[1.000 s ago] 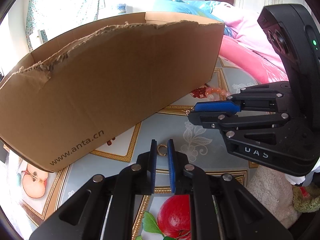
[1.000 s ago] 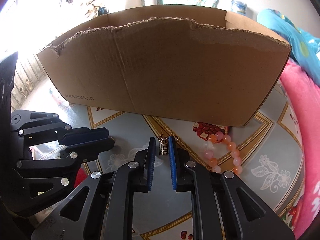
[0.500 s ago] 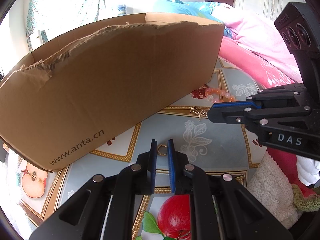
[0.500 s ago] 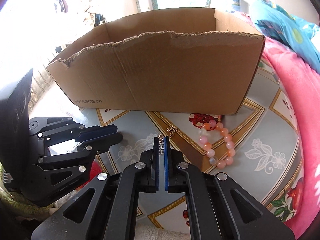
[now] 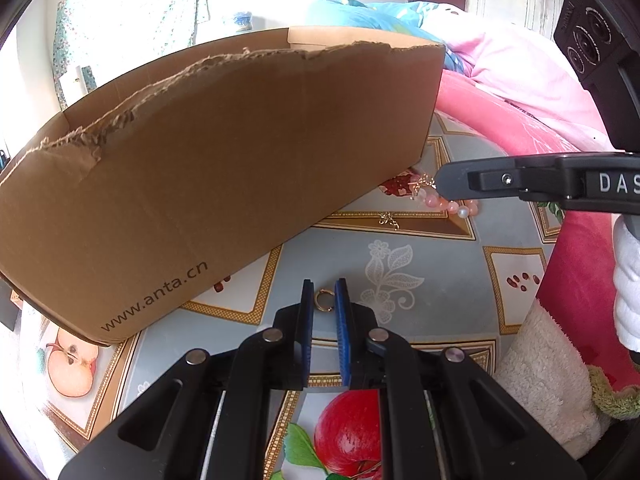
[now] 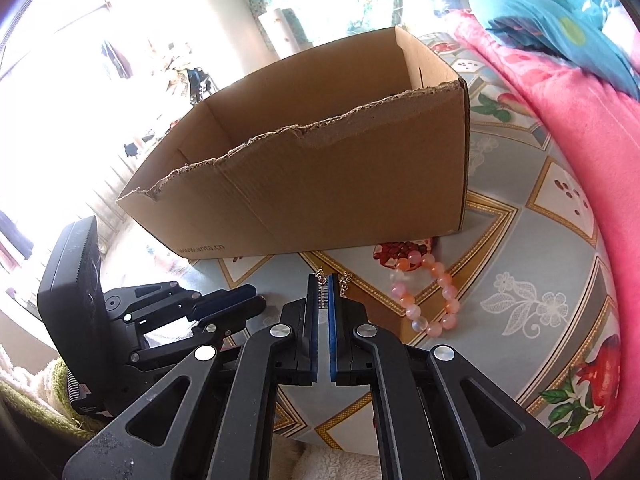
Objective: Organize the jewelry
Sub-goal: 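Lift the gold ring and earring and hold them above the tablecloth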
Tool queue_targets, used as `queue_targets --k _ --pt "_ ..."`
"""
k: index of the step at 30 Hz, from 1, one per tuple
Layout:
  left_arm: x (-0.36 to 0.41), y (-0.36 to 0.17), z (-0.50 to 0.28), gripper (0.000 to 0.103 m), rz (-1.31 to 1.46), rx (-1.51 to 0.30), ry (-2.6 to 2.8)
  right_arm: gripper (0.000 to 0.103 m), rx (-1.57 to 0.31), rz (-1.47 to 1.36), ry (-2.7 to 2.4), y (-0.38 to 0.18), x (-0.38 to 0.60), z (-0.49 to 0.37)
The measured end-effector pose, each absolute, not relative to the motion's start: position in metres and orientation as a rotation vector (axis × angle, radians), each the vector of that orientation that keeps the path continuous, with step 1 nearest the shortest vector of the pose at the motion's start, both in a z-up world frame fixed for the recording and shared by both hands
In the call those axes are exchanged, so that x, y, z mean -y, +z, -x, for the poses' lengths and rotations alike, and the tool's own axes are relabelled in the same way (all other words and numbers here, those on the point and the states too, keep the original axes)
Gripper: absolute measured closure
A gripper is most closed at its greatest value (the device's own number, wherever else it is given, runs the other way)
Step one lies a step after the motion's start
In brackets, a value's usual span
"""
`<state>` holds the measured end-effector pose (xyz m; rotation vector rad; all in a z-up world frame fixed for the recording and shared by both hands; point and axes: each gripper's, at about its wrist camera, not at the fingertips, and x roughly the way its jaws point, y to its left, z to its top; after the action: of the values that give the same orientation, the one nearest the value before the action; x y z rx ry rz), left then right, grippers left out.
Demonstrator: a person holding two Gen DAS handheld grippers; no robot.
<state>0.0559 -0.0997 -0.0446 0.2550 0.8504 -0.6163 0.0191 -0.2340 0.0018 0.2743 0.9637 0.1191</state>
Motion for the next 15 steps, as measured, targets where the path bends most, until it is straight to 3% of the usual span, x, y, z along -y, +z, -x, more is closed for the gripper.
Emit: queue_targets --k 15 --pt "0.104 -0.038 -0.054 0.094 -0.263 -0.826 -0.624 0.101 -0.966 -0.266 0.117 -0.010 0.225 -0.029"
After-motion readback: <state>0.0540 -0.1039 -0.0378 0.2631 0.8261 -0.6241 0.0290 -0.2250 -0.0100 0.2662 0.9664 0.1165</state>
